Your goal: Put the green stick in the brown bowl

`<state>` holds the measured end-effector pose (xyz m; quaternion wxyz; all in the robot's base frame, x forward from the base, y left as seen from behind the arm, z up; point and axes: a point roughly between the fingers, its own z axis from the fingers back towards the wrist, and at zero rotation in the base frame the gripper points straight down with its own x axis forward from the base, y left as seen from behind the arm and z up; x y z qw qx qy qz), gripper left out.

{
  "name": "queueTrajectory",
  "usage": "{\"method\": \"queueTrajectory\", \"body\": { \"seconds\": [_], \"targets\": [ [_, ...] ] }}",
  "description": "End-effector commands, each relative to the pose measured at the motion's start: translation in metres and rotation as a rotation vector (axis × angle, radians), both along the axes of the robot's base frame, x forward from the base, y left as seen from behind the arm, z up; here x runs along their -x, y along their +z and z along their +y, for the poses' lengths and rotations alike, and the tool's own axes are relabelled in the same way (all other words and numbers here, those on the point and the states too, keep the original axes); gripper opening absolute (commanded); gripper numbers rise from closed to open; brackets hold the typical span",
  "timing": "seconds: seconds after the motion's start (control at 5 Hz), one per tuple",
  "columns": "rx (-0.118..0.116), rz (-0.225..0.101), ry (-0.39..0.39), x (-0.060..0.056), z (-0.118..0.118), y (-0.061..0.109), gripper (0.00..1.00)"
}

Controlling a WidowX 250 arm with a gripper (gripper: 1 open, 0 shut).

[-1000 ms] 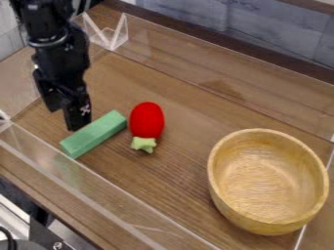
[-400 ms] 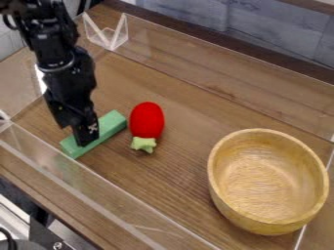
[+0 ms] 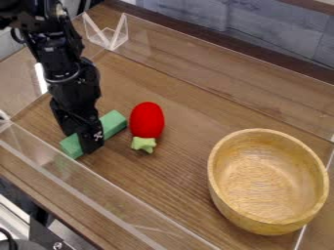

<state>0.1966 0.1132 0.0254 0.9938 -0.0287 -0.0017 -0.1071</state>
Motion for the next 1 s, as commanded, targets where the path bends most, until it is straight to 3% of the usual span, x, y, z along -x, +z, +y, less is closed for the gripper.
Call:
{"method": "queueTrajectory", "body": {
  "seconds": [0.0,0.2,0.4,0.6,0.8],
  "targets": [
    [-0.001,-0.024,0.004,-0.0061,0.0023,0.0019,1.0],
    [0.015,-0.024,0.008,-0.0077,0.0029,-0.0003,1.0],
    [0.029,-0.022,0.019,-0.0089,0.0043,-0.0007,0.0],
    [0.052,-0.019,0.032,-0.0093,0.0047,-0.0015,1.0],
    [0.065,-0.015,0.041,-0.0097,0.0056,-0.002,1.0]
  ]
}}
